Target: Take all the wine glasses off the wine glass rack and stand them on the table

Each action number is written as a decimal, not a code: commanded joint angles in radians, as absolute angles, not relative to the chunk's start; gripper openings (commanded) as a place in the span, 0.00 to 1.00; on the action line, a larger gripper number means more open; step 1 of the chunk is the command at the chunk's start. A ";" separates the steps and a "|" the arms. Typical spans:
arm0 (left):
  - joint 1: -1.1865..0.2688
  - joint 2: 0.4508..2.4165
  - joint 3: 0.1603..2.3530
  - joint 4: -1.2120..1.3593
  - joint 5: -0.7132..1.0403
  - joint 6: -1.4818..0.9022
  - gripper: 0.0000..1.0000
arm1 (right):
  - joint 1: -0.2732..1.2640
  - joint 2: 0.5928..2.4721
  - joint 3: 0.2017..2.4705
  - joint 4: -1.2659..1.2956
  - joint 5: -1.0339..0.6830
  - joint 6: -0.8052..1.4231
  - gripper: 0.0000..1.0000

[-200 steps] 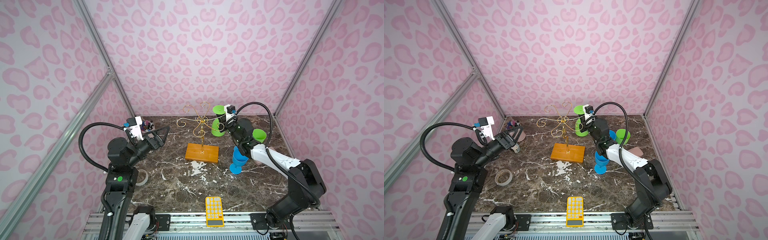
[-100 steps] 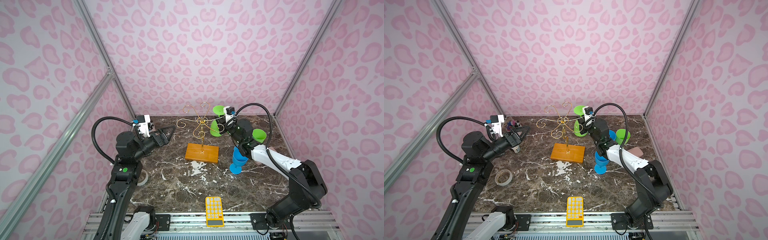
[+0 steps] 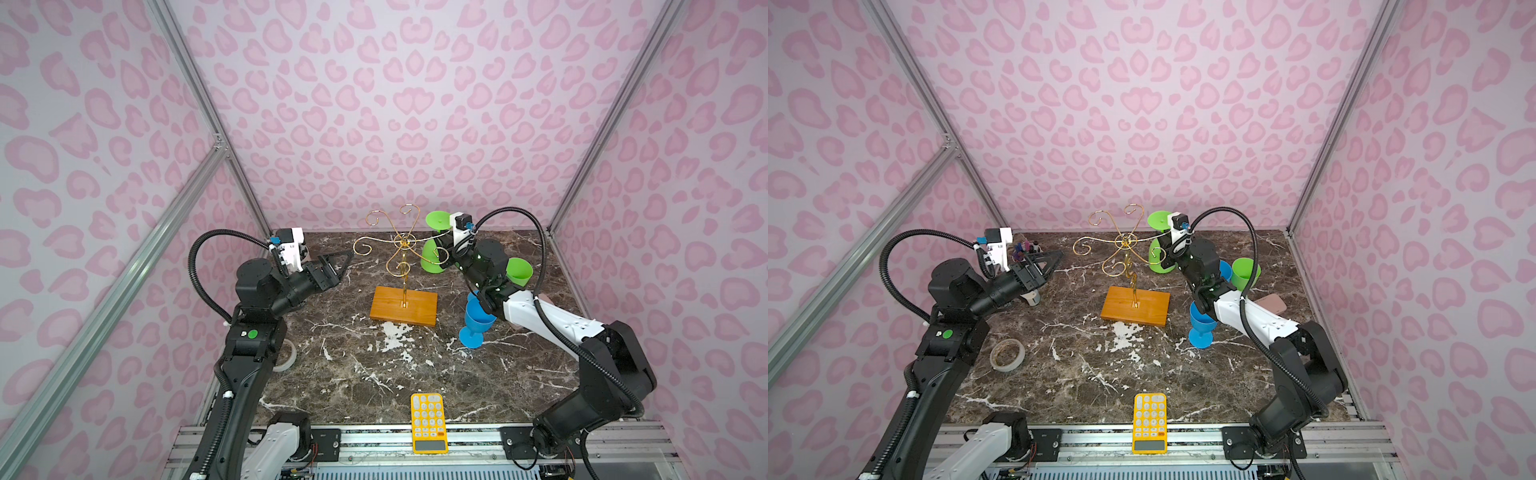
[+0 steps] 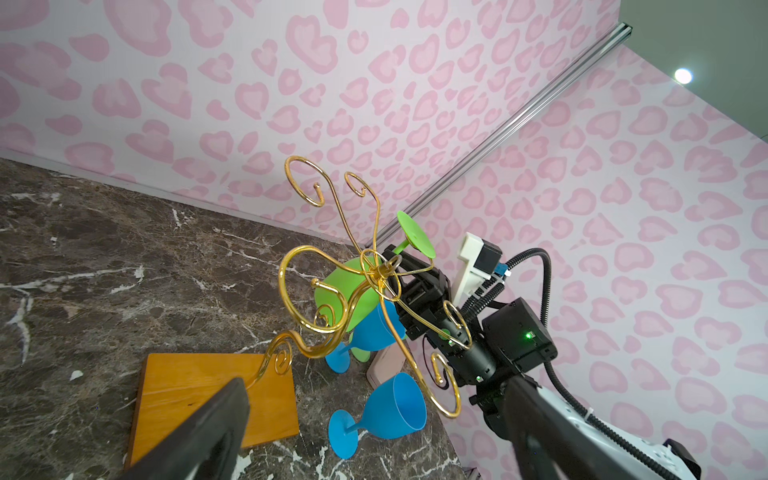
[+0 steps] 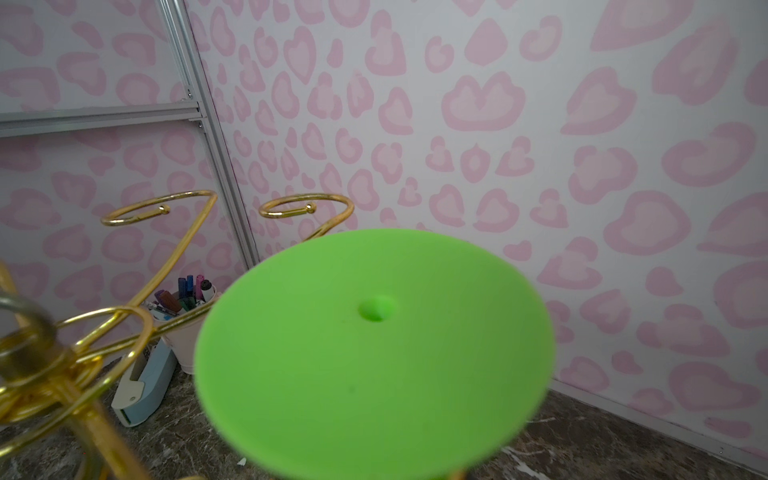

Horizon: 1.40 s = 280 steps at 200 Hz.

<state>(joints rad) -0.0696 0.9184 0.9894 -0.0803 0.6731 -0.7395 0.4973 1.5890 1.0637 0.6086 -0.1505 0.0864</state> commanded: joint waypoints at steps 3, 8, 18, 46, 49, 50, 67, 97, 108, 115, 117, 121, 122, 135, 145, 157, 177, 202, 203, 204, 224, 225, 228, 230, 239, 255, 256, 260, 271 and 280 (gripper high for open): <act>-0.070 0.923 0.997 -0.046 0.682 -0.727 0.97 | 0.497 1.600 1.062 0.610 -0.156 0.095 0.12; -0.071 0.926 0.998 -0.046 0.683 -0.727 0.97 | 0.497 1.600 1.061 0.612 -0.156 0.095 0.10; -0.071 0.928 0.999 -0.046 0.683 -0.727 0.97 | 0.497 1.594 1.057 0.615 -0.157 0.095 0.06; -0.072 0.936 1.000 -0.044 0.686 -0.729 0.97 | 0.497 1.580 1.048 0.610 -0.155 0.092 0.00; -0.072 0.938 1.001 -0.044 0.686 -0.729 0.97 | 0.498 1.578 1.048 0.608 -0.154 0.091 0.00; -0.072 0.938 1.002 -0.043 0.686 -0.730 0.97 | 0.497 1.577 1.047 0.608 -0.154 0.091 0.00; -0.073 0.940 1.003 -0.040 0.685 -0.730 0.97 | 0.497 1.569 1.042 0.606 -0.150 0.088 0.00; -0.074 0.948 1.006 -0.032 0.686 -0.736 0.97 | 0.496 1.557 1.031 0.604 -0.138 0.089 0.00; -0.077 0.953 1.005 -0.031 0.686 -0.736 0.97 | 0.497 1.553 1.028 0.601 -0.137 0.089 0.00; -0.078 0.955 1.005 -0.029 0.686 -0.736 0.97 | 0.497 1.552 1.026 0.603 -0.137 0.088 0.00; -0.078 0.954 1.005 -0.028 0.686 -0.736 0.97 | 0.497 1.552 1.026 0.603 -0.136 0.088 0.00; -0.078 0.956 1.005 -0.028 0.686 -0.736 0.97 | 0.498 1.550 1.024 0.603 -0.135 0.089 0.00; -0.078 0.957 1.005 -0.028 0.686 -0.736 0.97 | 0.497 1.549 1.025 0.603 -0.135 0.089 0.00; -0.080 0.961 1.005 -0.024 0.685 -0.736 0.97 | 0.497 1.550 1.022 0.604 -0.133 0.088 0.00; -0.079 0.966 1.006 -0.022 0.686 -0.738 0.97 | 0.497 1.549 1.020 0.606 -0.131 0.091 0.00; -0.081 0.971 1.006 -0.021 0.688 -0.737 0.97 | 0.497 1.547 1.016 0.612 -0.132 0.092 0.00; -0.081 0.975 1.006 -0.021 0.686 -0.736 0.97 | 0.497 1.541 1.006 0.619 -0.132 0.095 0.00; -0.083 0.977 1.006 -0.018 0.687 -0.738 0.98 | 0.497 1.533 0.993 0.633 -0.138 0.090 0.00; -0.083 0.977 1.006 -0.017 0.687 -0.738 0.98 | 0.496 1.533 0.992 0.633 -0.138 0.090 0.00; -0.083 0.977 1.006 -0.017 0.687 -0.738 0.98 | 0.497 1.533 0.992 0.633 -0.138 0.090 0.00; -0.083 0.979 1.005 -0.017 0.687 -0.736 0.98 | 0.498 1.530 0.993 0.630 -0.135 0.089 0.00; -0.083 0.979 1.005 -0.017 0.687 -0.736 0.98 | 0.498 1.531 0.993 0.630 -0.134 0.088 0.00; -0.084 0.980 1.005 -0.017 0.687 -0.736 0.98 | 0.498 1.529 0.993 0.629 -0.134 0.089 0.00; -0.083 0.979 1.005 -0.017 0.687 -0.736 0.98 | 0.497 1.529 0.992 0.629 -0.134 0.089 0.00; -0.084 0.979 1.005 -0.017 0.686 -0.736 0.98 | 0.497 1.526 0.992 0.626 -0.132 0.087 0.00; -0.084 0.979 1.005 -0.017 0.686 -0.736 0.98 | 0.497 1.520 0.986 0.627 -0.130 0.086 0.00; -0.084 0.979 1.005 -0.018 0.686 -0.736 0.98 | 0.497 1.519 0.986 0.627 -0.130 0.086 0.00; -0.084 0.979 1.006 -0.017 0.686 -0.736 0.98 | 0.497 1.518 0.984 0.625 -0.129 0.086 0.00; -0.084 0.980 1.005 -0.015 0.685 -0.736 0.98 | 0.497 1.512 0.982 0.624 -0.129 0.085 0.00; -0.084 0.980 1.005 -0.014 0.686 -0.738 0.98 | 0.498 1.505 0.980 0.623 -0.129 0.083 0.00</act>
